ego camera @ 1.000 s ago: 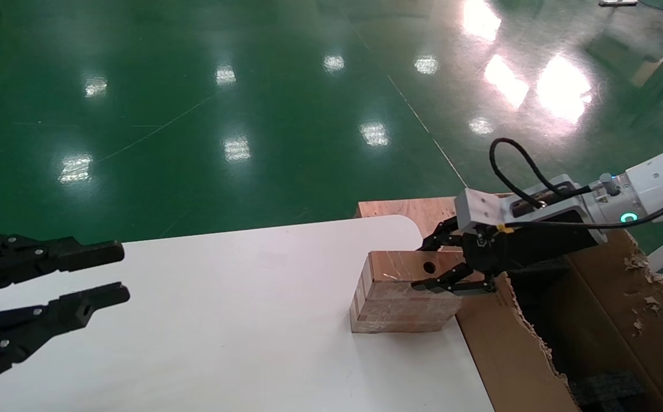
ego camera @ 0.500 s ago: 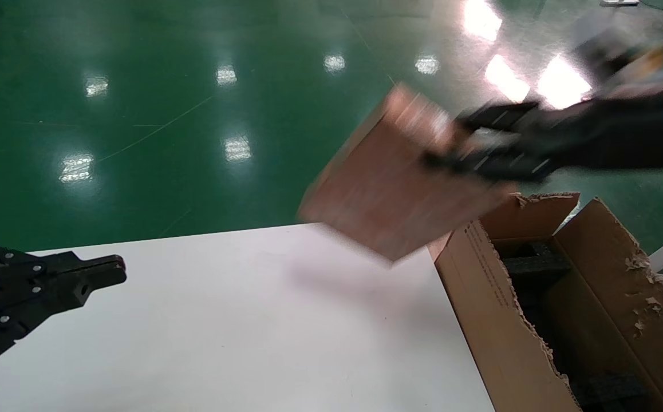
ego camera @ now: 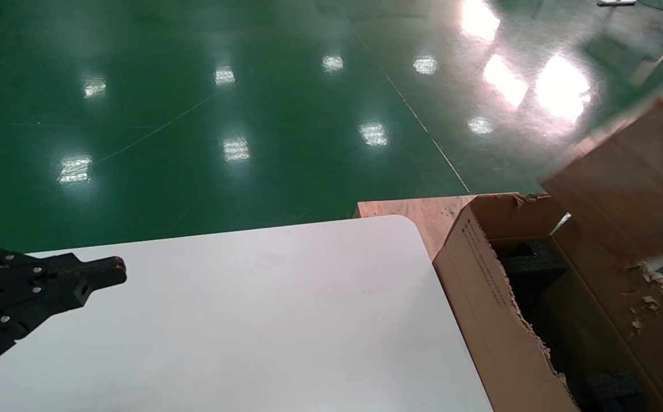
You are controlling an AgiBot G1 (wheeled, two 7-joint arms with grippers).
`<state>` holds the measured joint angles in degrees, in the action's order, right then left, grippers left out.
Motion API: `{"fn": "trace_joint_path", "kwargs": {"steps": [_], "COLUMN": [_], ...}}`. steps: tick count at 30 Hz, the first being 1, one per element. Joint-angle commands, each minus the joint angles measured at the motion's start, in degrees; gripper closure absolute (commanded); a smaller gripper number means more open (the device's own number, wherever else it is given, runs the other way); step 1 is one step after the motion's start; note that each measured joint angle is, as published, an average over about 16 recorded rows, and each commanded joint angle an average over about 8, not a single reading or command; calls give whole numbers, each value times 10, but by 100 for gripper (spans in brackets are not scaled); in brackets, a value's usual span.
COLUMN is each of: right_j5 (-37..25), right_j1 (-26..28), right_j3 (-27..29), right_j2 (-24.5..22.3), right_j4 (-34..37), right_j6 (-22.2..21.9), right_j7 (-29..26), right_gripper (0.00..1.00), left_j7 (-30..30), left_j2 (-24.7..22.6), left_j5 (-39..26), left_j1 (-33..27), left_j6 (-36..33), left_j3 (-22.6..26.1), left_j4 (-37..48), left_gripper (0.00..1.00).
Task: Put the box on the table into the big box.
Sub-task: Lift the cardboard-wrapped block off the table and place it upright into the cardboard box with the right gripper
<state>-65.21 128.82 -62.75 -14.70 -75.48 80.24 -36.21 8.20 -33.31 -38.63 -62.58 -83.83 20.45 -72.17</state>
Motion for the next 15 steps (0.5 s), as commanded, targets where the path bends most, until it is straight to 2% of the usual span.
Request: {"fn": "trace_joint_path", "kwargs": {"steps": [1, 7, 15], "right_j5": [-20, -2, 23], "right_j1": [1, 28, 85], "right_j3": [2, -108, -271], "right_j2": [-41, -89, -126], "right_j4": [-22, -20, -13], "right_j6": [-5, -82, -200], "right_j7": [-28, -7, 34], "right_gripper": [100, 100, 100], "left_j7": [0, 0, 0], "left_j2": [0, 0, 0], "left_j5": [0, 0, 0], "left_j1": [0, 0, 0], "left_j6": [0, 0, 0], "left_j3": [0, 0, 0], "left_j4": [0, 0, 0], "left_gripper": [100, 100, 100]}}
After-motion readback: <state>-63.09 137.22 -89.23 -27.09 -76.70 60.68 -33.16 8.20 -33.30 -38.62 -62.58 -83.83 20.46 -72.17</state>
